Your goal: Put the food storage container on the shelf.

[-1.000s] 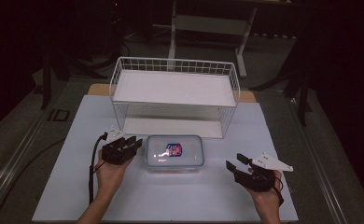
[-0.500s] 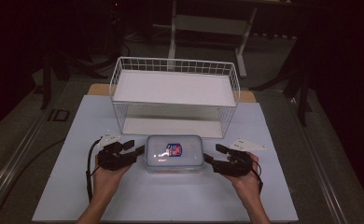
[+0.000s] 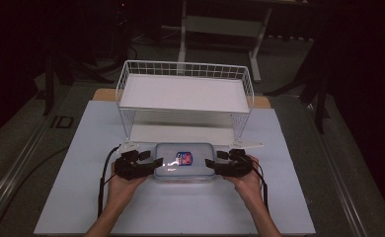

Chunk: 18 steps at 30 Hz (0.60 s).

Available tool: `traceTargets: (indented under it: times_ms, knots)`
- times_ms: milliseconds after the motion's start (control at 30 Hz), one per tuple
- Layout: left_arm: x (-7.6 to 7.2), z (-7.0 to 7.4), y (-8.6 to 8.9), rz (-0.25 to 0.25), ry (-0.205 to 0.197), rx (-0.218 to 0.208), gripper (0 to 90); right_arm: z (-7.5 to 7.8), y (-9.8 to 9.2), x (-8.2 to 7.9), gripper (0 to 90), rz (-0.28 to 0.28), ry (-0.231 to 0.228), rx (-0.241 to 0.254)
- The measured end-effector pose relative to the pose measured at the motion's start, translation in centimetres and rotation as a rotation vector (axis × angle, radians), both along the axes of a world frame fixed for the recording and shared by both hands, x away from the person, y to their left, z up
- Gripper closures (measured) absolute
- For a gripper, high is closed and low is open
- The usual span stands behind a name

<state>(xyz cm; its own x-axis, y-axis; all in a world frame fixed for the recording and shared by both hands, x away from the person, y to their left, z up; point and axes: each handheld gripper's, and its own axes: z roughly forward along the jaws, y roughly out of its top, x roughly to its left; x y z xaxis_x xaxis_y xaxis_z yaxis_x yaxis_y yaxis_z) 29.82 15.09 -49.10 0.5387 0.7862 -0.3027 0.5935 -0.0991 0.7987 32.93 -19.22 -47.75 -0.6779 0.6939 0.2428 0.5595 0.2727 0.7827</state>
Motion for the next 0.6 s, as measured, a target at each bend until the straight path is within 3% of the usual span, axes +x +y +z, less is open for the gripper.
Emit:
traceTargets:
  times_ms: [267, 500, 600]
  knots:
    - [1.1, -1.1, -0.5, -0.01, 0.055, -0.011, 30.5, -1.2, 0.4, 1.2, 20.9, 0.004, 0.097, 0.027]
    - [2.0, -1.9, -0.1, -0.019, 0.121, -0.096, 24.5, -2.3, 0.5, 2.1, 13.8, 0.017, 0.192, 0.063]
    - [2.3, -2.2, -0.1, -0.041, 0.164, -0.13, 20.8, -2.5, 0.5, 2.2, 13.8, 0.022, 0.21, 0.081]
